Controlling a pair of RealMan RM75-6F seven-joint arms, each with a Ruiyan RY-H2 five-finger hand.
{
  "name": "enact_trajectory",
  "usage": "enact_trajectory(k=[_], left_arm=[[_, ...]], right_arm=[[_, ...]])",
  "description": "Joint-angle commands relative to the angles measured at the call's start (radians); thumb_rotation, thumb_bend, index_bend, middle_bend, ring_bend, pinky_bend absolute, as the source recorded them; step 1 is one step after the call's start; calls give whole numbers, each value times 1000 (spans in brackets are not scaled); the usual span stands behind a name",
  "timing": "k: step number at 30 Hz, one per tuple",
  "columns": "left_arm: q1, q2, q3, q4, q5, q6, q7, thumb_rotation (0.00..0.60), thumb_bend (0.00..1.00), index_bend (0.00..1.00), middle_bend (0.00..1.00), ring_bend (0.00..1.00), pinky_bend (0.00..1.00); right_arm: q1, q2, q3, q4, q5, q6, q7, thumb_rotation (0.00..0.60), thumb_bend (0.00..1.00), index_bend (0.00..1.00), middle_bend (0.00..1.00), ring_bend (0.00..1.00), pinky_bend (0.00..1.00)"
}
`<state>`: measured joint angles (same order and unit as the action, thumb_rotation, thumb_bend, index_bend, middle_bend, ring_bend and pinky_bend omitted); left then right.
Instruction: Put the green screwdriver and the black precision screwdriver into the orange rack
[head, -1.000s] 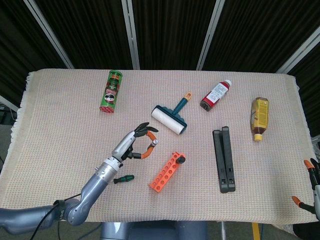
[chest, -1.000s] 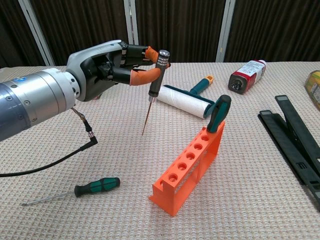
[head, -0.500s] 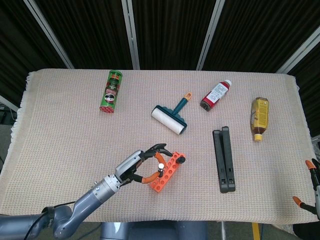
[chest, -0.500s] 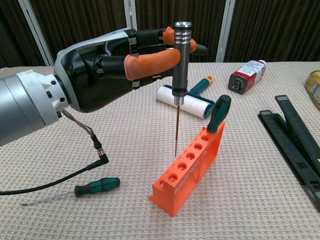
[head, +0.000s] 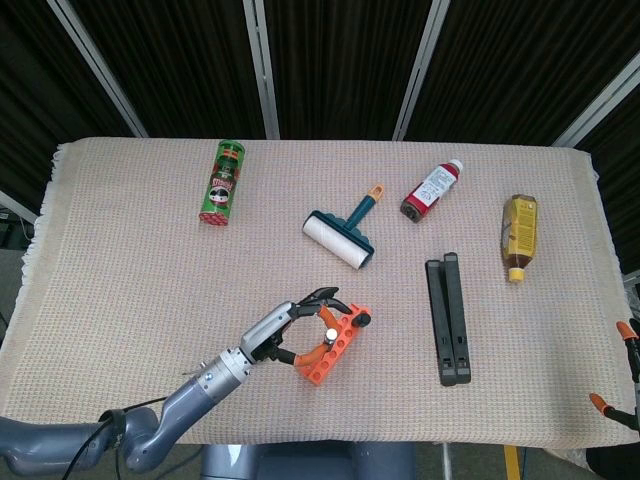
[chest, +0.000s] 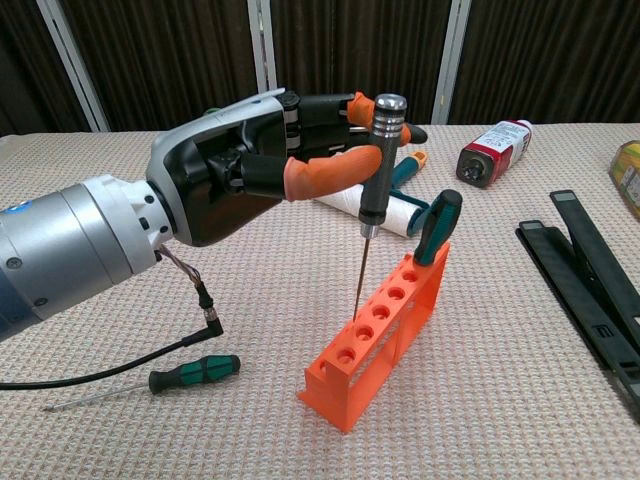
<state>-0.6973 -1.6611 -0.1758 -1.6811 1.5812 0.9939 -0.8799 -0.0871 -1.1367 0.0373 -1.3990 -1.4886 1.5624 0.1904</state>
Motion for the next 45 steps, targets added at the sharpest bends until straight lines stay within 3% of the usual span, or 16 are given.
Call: enact_trajectory(k=[1, 20, 31, 45], left_arm=[[-11, -22, 8, 16, -3, 0, -2, 600, 588, 594, 218, 3, 50], [-36, -30, 49, 37, -1, 33, -2, 600, 588, 594, 218, 3, 49], [-22, -39, 115, 108, 84, 116, 50, 600, 587, 594, 217, 3, 48], [-5, -58, 154, 165, 83, 154, 79, 600, 587, 595, 217, 3, 27]], right_arm=[[-2, 1, 1, 2, 4, 0, 3, 600, 0, 0, 0, 0, 0], [-6, -2, 3, 16, 11, -3, 21, 600, 0, 0, 0, 0, 0], [-6, 1, 5, 13, 13, -6, 16, 600, 0, 0, 0, 0, 0], [-7, 9, 3, -5, 8, -4, 5, 600, 0, 0, 0, 0, 0]])
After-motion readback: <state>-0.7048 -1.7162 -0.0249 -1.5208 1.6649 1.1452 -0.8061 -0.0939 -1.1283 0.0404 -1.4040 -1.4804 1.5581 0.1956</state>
